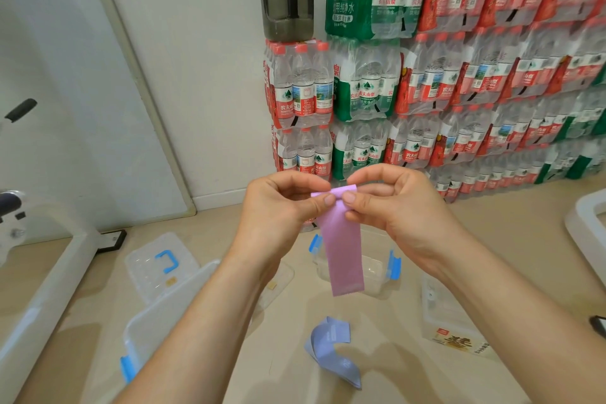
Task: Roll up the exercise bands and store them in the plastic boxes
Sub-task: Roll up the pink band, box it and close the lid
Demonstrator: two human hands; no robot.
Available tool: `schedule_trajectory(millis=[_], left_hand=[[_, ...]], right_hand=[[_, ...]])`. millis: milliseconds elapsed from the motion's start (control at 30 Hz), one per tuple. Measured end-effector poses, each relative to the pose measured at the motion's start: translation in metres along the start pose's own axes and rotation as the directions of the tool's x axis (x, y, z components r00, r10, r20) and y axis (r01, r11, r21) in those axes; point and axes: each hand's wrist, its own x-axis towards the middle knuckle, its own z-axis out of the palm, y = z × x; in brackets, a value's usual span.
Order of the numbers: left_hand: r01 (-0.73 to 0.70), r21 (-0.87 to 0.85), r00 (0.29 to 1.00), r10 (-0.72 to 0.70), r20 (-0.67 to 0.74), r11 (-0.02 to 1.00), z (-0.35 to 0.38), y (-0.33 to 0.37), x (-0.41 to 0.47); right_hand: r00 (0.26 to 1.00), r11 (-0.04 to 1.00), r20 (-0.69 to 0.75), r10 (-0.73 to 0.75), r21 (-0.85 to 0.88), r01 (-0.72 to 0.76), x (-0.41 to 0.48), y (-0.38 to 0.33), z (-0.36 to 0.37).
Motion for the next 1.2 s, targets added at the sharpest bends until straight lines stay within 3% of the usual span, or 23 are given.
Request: schedule_trajectory(millis=[400, 600, 1000, 1200], left_hand=[[0.103, 0.012, 0.991, -0.104, 0.085, 0.995, -0.0018, -0.0015, 0.0004], [0.051, 0.032, 0.998, -0.052, 0.026, 0.998, 0.0013, -0.0003, -0.0005], [0.013, 0.027, 1.000, -0.013, 0.008, 1.000, 0.0034, -0.0004, -0.0016], [-0.018, 0.011, 1.000, 0.018, -0.012, 1.000, 0.0023, -0.0006, -0.0005]], right_hand=[[0.995, 0.984, -0.035, -0.089, -0.155, 0.082, -0.0009, -0.0010, -0.0027], [1.000, 0.996, 0.012, 0.000, -0.092, 0.001, -0.0003, -0.0012, -0.0030], [1.000, 0.998, -0.003, 0.000, -0.058, 0.000, 0.0008, -0.0007, -0.0052], [0.993, 0.994, 0.061, 0.105, 0.016, -0.106, -0.0004, 0.0000, -0.0052]])
